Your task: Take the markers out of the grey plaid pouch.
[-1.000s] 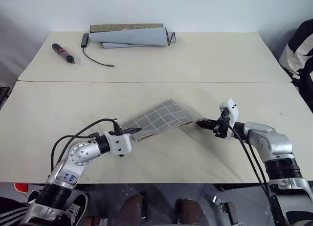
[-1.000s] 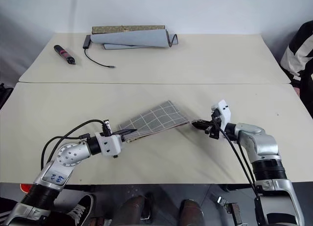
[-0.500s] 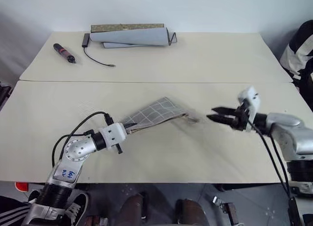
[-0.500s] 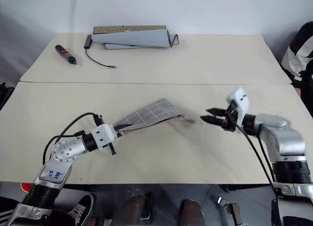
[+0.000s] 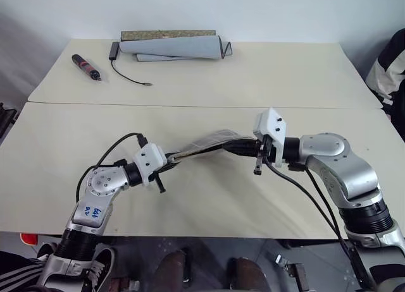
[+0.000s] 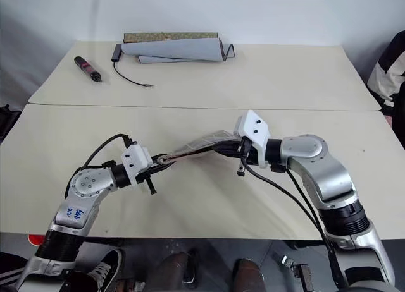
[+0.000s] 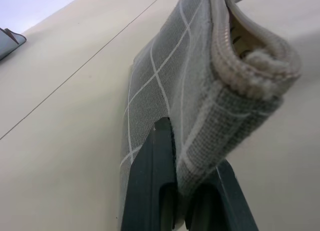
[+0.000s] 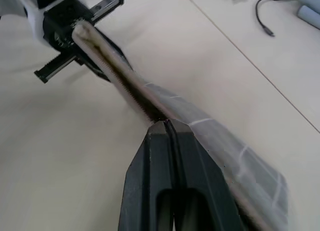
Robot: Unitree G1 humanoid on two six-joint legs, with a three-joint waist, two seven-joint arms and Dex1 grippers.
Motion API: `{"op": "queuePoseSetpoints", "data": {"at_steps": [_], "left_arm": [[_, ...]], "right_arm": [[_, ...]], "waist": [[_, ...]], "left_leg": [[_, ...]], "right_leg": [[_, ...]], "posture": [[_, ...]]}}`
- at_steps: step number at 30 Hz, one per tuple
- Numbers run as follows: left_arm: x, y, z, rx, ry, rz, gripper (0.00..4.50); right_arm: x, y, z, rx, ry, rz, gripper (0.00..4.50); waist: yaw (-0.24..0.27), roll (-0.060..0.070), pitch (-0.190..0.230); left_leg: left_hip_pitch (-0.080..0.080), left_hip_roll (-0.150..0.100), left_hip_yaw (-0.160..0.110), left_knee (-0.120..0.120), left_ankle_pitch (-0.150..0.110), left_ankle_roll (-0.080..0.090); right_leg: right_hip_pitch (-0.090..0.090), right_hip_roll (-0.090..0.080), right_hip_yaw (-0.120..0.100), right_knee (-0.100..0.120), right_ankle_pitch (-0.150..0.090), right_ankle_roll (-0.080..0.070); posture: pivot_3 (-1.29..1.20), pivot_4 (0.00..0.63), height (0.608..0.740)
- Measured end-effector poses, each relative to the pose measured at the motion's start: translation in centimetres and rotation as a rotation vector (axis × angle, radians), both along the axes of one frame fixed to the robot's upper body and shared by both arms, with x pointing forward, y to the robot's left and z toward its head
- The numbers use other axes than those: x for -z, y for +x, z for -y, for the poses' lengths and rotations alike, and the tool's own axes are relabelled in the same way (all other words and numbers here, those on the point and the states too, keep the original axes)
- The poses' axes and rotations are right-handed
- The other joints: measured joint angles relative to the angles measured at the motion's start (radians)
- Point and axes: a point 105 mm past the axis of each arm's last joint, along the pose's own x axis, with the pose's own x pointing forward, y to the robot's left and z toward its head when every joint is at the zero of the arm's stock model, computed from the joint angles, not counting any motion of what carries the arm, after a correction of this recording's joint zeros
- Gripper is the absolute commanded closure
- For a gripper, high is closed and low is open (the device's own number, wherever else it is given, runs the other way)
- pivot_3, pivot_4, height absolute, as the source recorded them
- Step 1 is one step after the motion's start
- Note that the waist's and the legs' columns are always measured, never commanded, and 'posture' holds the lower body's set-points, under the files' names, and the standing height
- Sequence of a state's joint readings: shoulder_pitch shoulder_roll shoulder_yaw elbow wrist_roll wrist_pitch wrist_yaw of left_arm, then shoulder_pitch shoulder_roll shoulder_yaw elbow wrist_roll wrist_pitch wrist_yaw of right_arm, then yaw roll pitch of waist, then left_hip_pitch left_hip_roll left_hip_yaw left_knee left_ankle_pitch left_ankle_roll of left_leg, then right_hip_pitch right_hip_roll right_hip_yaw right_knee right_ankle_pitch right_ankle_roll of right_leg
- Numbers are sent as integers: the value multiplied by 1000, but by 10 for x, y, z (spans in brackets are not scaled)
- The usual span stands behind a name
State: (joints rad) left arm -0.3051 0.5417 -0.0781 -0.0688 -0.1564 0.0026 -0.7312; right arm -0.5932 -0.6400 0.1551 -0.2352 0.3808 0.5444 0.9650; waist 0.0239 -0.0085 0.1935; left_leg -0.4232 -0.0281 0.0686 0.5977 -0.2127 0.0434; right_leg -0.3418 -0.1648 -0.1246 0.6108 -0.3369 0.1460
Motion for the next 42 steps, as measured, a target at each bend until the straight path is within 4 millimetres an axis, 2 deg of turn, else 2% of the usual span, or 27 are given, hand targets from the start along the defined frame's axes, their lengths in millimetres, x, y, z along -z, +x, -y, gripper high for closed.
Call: {"op": "queuePoseSetpoints", "data": {"at_steps": [10,18,21,29,33,36,39,42], "left_arm": [[3,-6,5,11,-15,-11,4500],[4,-10,24,91,-6,-42,4500],[2,-9,29,98,-18,-44,4500],[1,-8,33,115,-23,-54,4500],[0,-9,34,125,-35,-58,4500],[-1,-8,35,126,-48,-60,4500],[-3,-8,34,122,-71,-69,4500],[-4,-7,33,116,-94,-80,4500]], "right_arm": [[19,16,8,63,-100,44,4454],[32,23,-12,25,-300,242,4454],[45,23,-14,2,-381,296,3871],[40,24,-14,0,-397,348,1106],[38,23,-16,-17,-408,365,27],[36,23,-17,-28,-414,357,27],[35,21,-17,-33,-400,321,694],[34,18,-18,-45,-398,318,1732]], "waist": [[-2,0,0],[-3,0,0],[0,0,0],[-5,0,0],[-3,0,0],[-3,0,0],[-3,0,0],[-3,0,0]], "left_leg": [[0,0,0,0,1,2],[0,0,1,0,1,0],[0,0,0,1,2,2],[0,1,0,1,2,2],[0,1,0,2,2,3],[0,1,0,2,2,3],[0,1,0,2,2,3],[0,1,0,2,2,3]], "right_leg": [[0,1,0,0,0,0],[0,1,1,1,0,0],[0,1,1,1,0,0],[0,2,1,1,0,0],[0,2,1,1,0,0],[0,2,1,1,0,0],[0,2,1,1,0,0],[1,2,1,1,0,0]], "posture": [[0,150,740],[0,150,740],[0,150,740],[0,150,740],[0,150,740],[0,150,740],[0,150,740],[0,150,740]]}}
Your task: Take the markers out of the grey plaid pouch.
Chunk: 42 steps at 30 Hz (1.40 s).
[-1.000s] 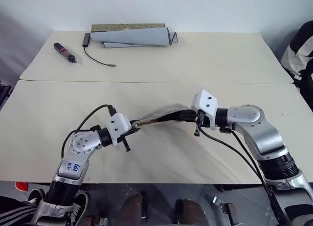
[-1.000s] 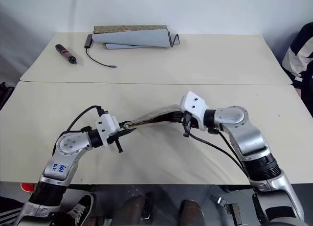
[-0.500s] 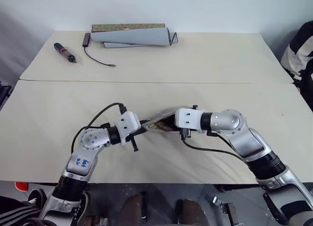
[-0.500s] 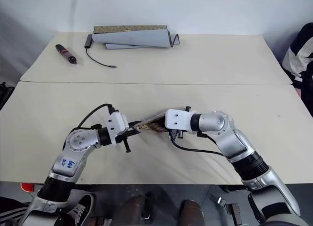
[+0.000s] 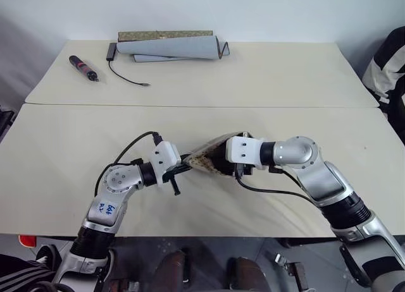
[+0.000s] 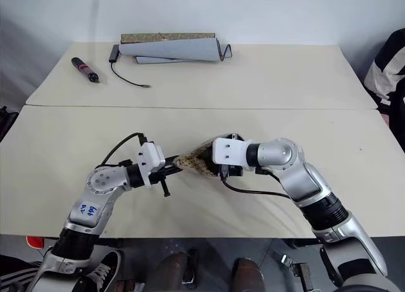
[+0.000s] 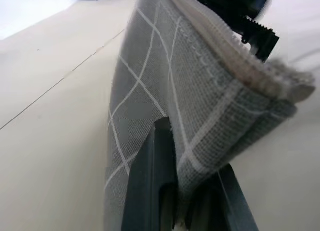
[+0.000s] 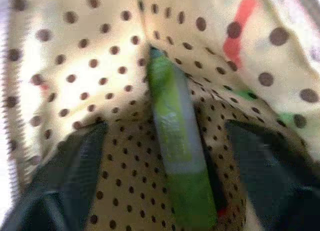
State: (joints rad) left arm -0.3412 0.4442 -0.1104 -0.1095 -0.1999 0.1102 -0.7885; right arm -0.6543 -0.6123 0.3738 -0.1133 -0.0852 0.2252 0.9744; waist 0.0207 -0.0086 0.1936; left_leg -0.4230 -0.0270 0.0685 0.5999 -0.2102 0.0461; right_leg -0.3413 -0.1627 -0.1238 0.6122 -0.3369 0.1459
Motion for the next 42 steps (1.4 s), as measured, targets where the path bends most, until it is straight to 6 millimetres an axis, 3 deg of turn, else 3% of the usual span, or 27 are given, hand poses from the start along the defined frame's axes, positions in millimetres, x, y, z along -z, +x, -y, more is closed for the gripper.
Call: {"op": "queuePoseSetpoints", "data": {"at_steps": [1,7,12,16,24,30,36,42], "left_arm": [[0,0,0,-1,-8,-4,4500],[1,-2,2,18,-150,-179,4500],[-1,-8,-17,64,-237,-337,4500],[-5,-12,-17,113,-309,-404,4500],[4,-24,-3,174,-282,-478,4500],[8,-27,1,190,-264,-508,4500],[4,-25,-2,167,-269,-478,4500],[-2,-18,1,127,-266,-355,4500]], "right_arm": [[0,0,0,-3,0,3,2065],[-1,-1,-6,-35,-69,50,2065],[-21,-5,-19,-82,-133,51,2065],[-25,-4,-29,-99,-155,28,2065],[-9,-5,-22,-79,-255,-60,2065],[15,0,-20,-58,-270,-77,2065],[13,2,-26,-68,-236,-40,3360],[-1,0,-20,-46,-206,-50,3364]], "waist": [[0,0,0],[-2,0,0],[-21,0,0],[-21,0,0],[-23,0,0],[-23,0,0],[-24,0,0],[-19,0,0]], "left_leg": [[0,0,0,0,0,0],[0,0,0,1,0,0],[0,1,-1,1,0,0],[0,1,-1,1,0,0],[0,1,-1,2,0,-1],[0,1,-1,2,0,-1],[0,1,-1,2,-1,-2],[0,1,-1,2,-2,-4]], "right_leg": [[0,0,0,0,0,0],[0,0,0,1,0,0],[0,1,0,1,0,0],[0,1,0,1,0,0],[0,1,1,1,0,0],[0,2,2,1,0,0],[0,2,2,1,0,0],[0,2,2,1,0,0]], "posture": [[0,150,740],[0,150,740],[0,150,740],[0,150,740],[0,150,740],[0,150,740],[0,150,740],[0,150,740]]}}
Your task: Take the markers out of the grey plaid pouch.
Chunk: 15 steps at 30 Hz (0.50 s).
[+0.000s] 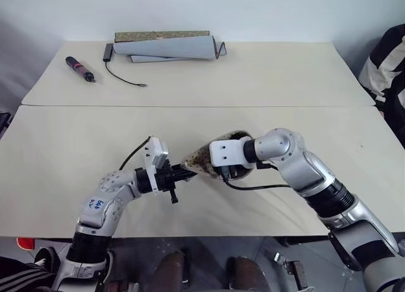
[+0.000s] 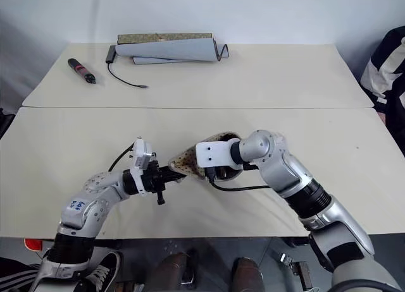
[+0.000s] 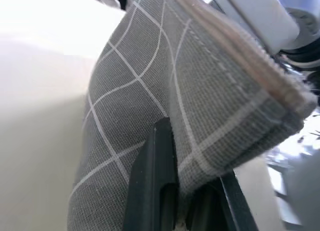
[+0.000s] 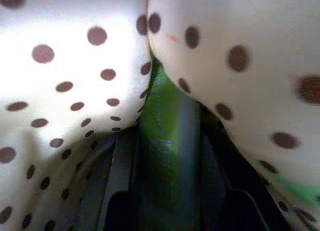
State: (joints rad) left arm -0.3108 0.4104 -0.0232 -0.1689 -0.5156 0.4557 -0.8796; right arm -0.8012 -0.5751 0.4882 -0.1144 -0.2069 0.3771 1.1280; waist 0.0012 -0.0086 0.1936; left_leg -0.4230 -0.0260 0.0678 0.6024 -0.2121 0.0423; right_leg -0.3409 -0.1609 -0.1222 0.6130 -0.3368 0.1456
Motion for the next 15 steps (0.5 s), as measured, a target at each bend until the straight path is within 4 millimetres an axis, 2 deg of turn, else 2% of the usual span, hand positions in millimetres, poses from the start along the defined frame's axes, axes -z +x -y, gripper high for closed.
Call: {"op": "queuePoseSetpoints", "data": {"at_steps": [6,10,15], "left_arm": [[-10,7,0,-23,17,106,4500],[0,2,6,17,47,62,4500],[2,6,7,-13,75,71,4500]], "right_arm": [[-14,-1,4,51,86,-47,3366],[-4,0,17,57,-11,-18,3366],[2,4,13,72,18,-23,3366]], "waist": [[-2,0,0],[-2,0,0],[-2,0,0]], "left_leg": [[0,0,0,0,0,-1],[0,0,0,0,-1,-1],[0,0,0,0,-1,-1]], "right_leg": [[0,0,0,0,0,0],[0,0,0,0,0,0],[0,0,0,0,0,0]], "posture": [[0,150,740],[0,150,740],[0,150,740]]}}
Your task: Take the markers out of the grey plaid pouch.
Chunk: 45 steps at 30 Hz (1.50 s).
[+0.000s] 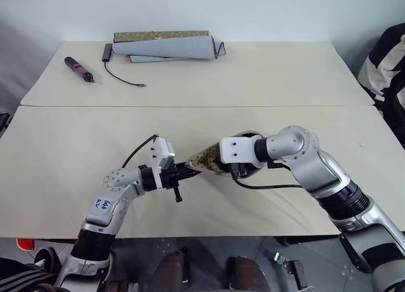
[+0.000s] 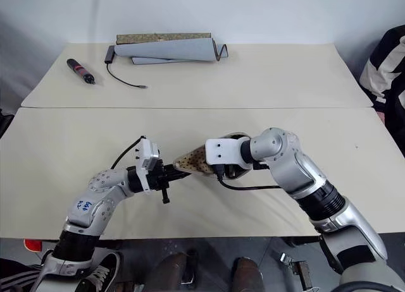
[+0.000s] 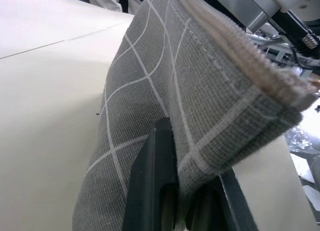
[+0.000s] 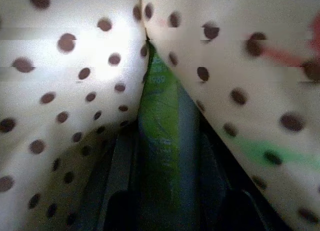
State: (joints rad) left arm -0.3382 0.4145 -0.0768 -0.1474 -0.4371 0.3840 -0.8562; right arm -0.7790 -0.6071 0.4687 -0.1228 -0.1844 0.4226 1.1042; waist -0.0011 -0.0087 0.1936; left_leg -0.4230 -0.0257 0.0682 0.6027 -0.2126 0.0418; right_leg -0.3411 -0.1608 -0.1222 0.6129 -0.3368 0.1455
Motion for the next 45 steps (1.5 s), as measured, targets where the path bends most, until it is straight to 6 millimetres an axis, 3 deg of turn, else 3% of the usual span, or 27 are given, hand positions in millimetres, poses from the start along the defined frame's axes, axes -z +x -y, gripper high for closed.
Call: {"op": "queuePoseSetpoints", "data": {"at_steps": [4,11,29,33,40,45], "left_arm": [[-5,6,9,-38,-46,-8,4500],[0,4,13,-47,-65,-62,4500],[-7,14,13,-111,-143,-147,4500],[-6,17,11,-130,-155,-171,4500],[-6,16,11,-120,-165,-202,4500],[-3,8,12,-84,-75,-101,4500]], "right_arm": [[0,2,-4,11,22,11,3366],[4,-3,-6,16,37,-22,1089],[-6,-9,0,-62,-32,64,1089],[-5,-10,-1,-78,-36,63,2039],[-4,-13,-2,-102,-38,65,2039],[-3,-10,-2,-89,-30,63,2039]], "waist": [[2,0,0],[0,0,0],[2,0,0],[2,0,0],[2,0,0],[1,0,0]], "left_leg": [[0,0,0,0,2,3],[0,0,0,0,2,3],[0,0,0,1,2,3],[0,0,0,1,2,3],[0,0,0,1,2,3],[0,0,0,1,0,0]], "right_leg": [[1,0,0,0,0,0],[1,0,0,0,0,0],[1,0,0,0,0,0],[1,0,0,0,0,0],[1,0,0,0,0,0],[1,0,0,-1,0,0]], "posture": [[0,150,740],[0,150,740],[0,150,740],[0,150,740],[0,150,740],[0,150,740]]}}
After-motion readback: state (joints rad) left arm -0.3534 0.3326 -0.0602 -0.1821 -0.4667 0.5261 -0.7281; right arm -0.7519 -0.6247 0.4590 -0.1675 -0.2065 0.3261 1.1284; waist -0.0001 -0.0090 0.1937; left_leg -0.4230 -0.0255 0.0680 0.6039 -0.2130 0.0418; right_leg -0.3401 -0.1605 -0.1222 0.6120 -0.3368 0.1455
